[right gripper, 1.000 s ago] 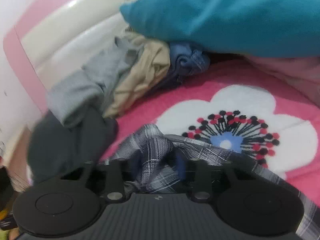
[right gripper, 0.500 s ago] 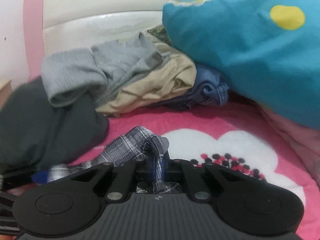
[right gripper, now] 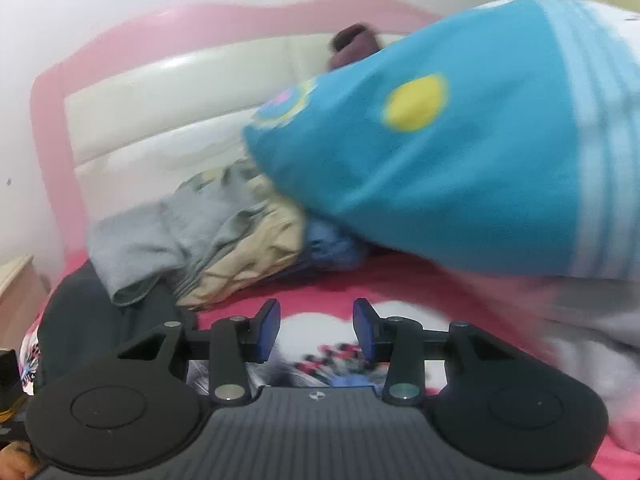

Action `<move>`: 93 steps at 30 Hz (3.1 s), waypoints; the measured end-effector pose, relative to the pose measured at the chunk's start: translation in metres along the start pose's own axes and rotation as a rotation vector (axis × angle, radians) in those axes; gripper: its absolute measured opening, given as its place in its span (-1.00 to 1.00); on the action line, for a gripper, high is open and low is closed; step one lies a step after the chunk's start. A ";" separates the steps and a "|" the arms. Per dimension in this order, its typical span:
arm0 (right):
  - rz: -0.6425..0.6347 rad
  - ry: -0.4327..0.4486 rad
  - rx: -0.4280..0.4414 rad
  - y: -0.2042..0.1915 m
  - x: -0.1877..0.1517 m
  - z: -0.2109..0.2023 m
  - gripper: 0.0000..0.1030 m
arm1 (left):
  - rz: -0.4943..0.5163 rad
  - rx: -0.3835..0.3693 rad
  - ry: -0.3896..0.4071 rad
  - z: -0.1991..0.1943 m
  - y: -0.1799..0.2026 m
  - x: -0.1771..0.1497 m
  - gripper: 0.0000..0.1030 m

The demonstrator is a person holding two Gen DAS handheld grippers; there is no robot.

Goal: Fold clothes

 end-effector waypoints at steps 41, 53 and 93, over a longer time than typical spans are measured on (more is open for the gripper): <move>0.509 0.022 -0.130 0.110 -0.061 -0.042 -0.95 | -0.044 -0.021 0.015 0.000 -0.007 0.001 0.03; 0.363 0.060 -0.394 0.131 -0.128 -0.341 -0.94 | 0.052 0.095 0.149 -0.068 0.031 0.023 0.05; -0.089 -0.168 -0.659 0.190 -0.214 -0.216 -1.00 | 0.281 0.054 -0.165 0.059 0.179 -0.070 -0.09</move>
Point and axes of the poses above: each gripper's, at about its wrist camera, not at the fingertips, and z roughly the way its jaws point, y to its right, x to its top, the point moved 3 cm from there along z, roughly the way its jaws point, and after that the axes turned 8 degrees about -x, right-handed, at the moved point
